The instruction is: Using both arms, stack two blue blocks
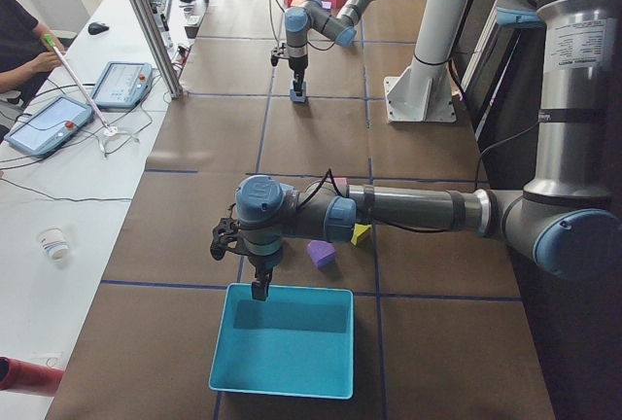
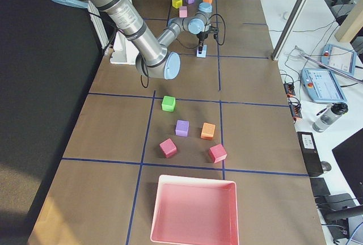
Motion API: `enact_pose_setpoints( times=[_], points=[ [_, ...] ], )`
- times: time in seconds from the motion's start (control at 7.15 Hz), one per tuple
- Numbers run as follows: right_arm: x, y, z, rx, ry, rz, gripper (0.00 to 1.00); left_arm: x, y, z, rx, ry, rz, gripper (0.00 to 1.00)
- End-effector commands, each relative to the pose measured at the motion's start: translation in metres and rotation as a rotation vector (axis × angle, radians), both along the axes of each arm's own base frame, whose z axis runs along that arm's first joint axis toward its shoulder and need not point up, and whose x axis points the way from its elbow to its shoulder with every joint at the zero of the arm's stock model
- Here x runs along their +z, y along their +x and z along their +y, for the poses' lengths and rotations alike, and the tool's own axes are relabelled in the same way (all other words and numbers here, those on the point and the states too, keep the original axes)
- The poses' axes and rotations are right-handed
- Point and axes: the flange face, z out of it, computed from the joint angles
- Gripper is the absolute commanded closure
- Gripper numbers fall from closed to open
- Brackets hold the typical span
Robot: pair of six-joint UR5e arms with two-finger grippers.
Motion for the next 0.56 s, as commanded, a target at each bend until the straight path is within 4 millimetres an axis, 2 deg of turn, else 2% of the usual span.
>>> enact_pose_setpoints(
  times=[0.0, 0.14, 0.28, 0.42],
  points=[
    [0.001, 0.003, -0.002, -0.004, 0.009, -0.001, 0.01, -0.001, 0.0, -0.001, -0.001, 0.001, 0.0, 0.0],
    [-0.004, 0.009, -0.005, 0.0, 0.014, -0.012, 0.01, -0.004, 0.0, -0.002, -0.001, 0.007, 0.002, 0.0],
    [-0.018, 0.028, -0.017, 0.02, 0.018, -0.036, 0.01, -0.025, 0.0, -0.007, 0.0, 0.048, 0.003, 0.0],
    [-0.029, 0.057, -0.034, 0.039, -0.006, -0.048, 0.01, -0.051, 0.003, -0.008, 0.005, 0.098, 0.003, 0.0]
  ],
)
